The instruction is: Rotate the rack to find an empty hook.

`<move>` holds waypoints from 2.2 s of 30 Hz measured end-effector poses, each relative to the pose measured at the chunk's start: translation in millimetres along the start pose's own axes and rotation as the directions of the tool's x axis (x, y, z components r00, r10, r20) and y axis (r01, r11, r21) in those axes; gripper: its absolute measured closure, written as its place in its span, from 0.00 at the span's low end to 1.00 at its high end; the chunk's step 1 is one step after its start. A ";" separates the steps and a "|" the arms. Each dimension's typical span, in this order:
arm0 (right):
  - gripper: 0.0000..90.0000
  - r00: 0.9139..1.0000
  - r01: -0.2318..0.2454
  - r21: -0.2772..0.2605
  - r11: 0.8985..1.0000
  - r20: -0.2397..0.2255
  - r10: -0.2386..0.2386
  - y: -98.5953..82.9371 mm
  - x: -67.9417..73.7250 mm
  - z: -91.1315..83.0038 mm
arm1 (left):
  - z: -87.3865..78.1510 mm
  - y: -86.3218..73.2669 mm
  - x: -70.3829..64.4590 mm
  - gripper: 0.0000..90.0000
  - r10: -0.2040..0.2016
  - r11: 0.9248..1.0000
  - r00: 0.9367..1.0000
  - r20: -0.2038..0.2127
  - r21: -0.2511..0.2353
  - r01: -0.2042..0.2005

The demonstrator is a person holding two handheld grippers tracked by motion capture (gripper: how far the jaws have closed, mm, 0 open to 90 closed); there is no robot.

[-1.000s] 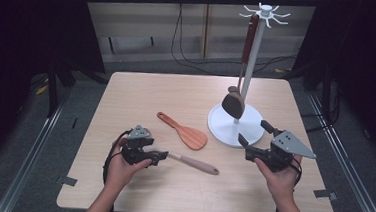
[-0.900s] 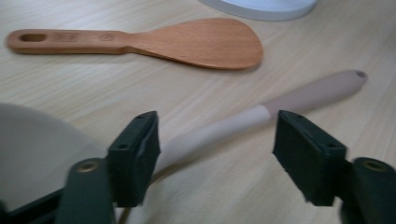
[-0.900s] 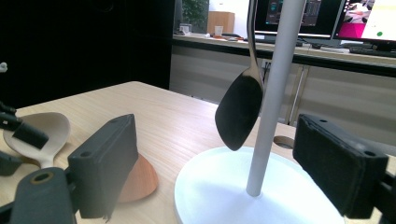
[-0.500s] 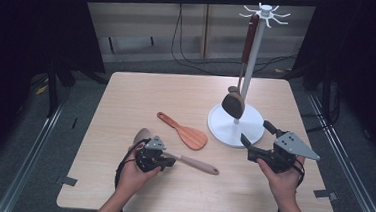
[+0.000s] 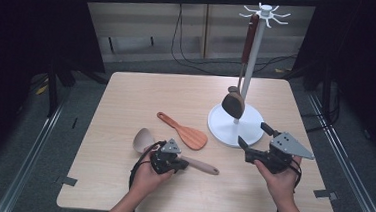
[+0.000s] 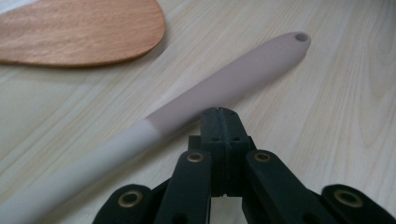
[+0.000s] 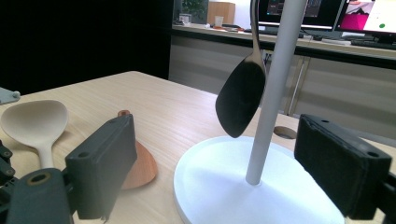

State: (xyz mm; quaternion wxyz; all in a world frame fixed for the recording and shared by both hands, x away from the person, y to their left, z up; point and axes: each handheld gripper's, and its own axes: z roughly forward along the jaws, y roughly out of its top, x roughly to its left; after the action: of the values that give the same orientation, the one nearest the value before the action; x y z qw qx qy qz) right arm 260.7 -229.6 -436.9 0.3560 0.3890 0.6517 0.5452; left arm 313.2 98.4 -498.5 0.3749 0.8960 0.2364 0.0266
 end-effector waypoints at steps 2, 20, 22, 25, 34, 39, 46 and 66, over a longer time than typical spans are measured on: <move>0.14 1.000 -0.002 -0.002 1.000 0.006 0.002 -1.2 -1.2 -0.1 | 1.6 1.2 -0.3 1.00 0.006 1.000 1.000 0.000 -0.008 -0.006; 0.13 0.999 -0.041 0.004 0.999 0.013 0.041 -6.0 -5.7 0.8 | 15.5 12.7 -2.0 1.00 0.005 1.000 0.999 -0.033 -0.028 -0.006; 0.13 0.999 -0.050 0.015 0.999 0.008 0.050 -7.7 -5.7 1.6 | 17.0 13.8 -1.6 1.00 0.007 1.000 0.999 -0.034 -0.029 -0.008; 0.13 0.999 -0.054 0.018 0.998 0.000 0.054 -7.9 -6.0 1.7 | 19.7 15.2 -0.4 1.00 -0.007 0.999 1.000 -0.031 -0.044 0.006; 0.13 0.998 -0.062 0.017 0.998 0.001 0.062 -7.9 -8.0 0.2 | 16.4 20.8 1.7 0.97 0.048 0.999 0.999 -0.012 0.011 -0.047; 0.13 0.998 -0.062 0.015 0.998 -0.010 0.062 -6.8 -7.3 0.3 | 0.1 26.5 10.6 0.86 0.084 0.996 0.996 -0.003 0.008 -0.084; 0.13 0.998 -0.064 0.020 0.998 -0.017 0.065 -6.7 -6.2 1.4 | -14.9 29.6 32.9 0.54 0.131 0.991 0.989 -0.064 0.030 -0.130; 0.13 0.998 -0.066 0.009 0.998 -0.019 0.066 -4.1 -5.2 -0.2 | -21.6 17.3 58.5 0.96 -0.129 0.991 0.962 -0.239 -0.053 0.120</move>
State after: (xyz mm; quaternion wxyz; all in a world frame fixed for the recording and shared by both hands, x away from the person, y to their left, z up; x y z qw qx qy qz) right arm 262.3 -234.8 -440.7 0.3298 0.4062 0.6443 0.5577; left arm 367.2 128.1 -478.8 0.3610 0.8622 0.3356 0.1167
